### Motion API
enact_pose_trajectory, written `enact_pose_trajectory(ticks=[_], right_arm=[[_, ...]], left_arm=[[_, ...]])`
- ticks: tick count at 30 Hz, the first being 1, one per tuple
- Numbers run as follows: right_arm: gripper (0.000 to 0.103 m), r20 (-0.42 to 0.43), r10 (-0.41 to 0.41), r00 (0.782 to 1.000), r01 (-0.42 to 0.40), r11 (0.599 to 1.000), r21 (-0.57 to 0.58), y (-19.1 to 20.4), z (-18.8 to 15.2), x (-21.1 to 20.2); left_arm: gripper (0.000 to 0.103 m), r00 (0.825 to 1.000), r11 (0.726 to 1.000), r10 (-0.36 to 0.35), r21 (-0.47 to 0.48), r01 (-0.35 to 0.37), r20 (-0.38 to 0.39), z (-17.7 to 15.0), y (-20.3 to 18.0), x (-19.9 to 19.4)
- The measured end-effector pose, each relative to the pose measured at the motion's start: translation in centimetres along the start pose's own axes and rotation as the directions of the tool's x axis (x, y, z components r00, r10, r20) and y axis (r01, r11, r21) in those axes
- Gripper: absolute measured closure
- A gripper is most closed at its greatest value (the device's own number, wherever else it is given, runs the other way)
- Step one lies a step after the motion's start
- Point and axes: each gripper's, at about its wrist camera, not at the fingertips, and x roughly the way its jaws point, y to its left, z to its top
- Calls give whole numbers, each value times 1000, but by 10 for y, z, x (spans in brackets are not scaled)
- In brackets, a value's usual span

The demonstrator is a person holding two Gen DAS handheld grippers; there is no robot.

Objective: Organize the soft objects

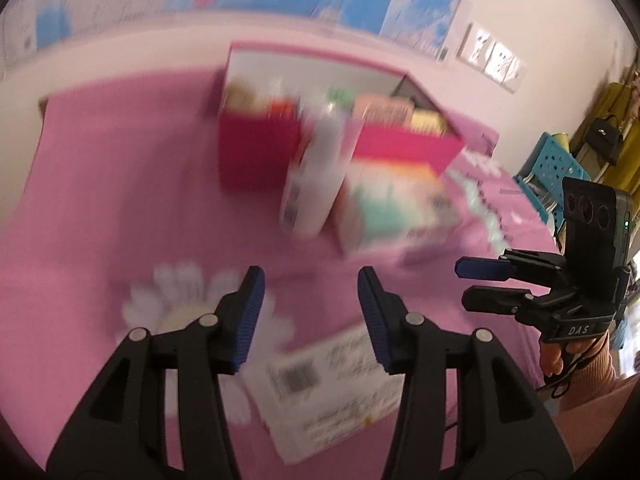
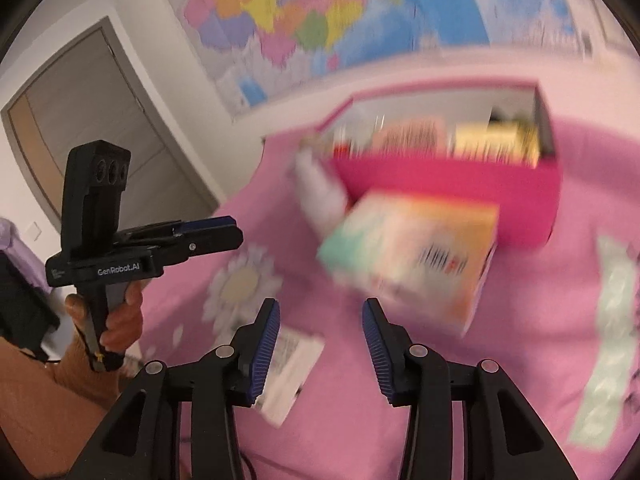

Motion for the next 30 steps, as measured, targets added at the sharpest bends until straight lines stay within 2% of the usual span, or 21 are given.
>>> enact_pose_trajectory(ticks=[2, 5, 12, 15, 18, 22, 25, 30], right_arm=[[59, -32, 19, 999, -19, 1000, 11, 1, -9, 9], [59, -76, 49, 996, -47, 999, 22, 8, -21, 24], [59, -122, 59, 991, -55, 998, 40, 15, -31, 48], [59, -131, 51, 990, -47, 998, 38, 17, -31, 53], [59, -133, 42, 990, -38, 999, 37, 18, -32, 57], [59, -135, 30, 990, -25, 999, 42, 19, -33, 60], [57, -130, 33, 991, -28, 999, 40, 21, -35, 62], [57, -119, 52, 992, -45, 997, 59, 20, -37, 64]], left_arm=[[53, 999, 1000, 12, -7, -13, -53, -16, 6, 6], [53, 996, 1000, 6, -27, -9, -92, -33, 14, 4], [52, 989, 997, -6, -77, -5, -146, -67, 24, -1], [49, 985, 996, -37, -90, 22, -170, -77, 23, -2], [43, 985, 996, -52, -81, 39, -167, -82, 17, -3], [43, 980, 994, -91, -74, 79, -177, -80, 9, 1], [43, 982, 996, -76, -56, 67, -171, -79, 2, 3], [41, 979, 992, -116, -66, 107, -168, -77, -6, 7]])
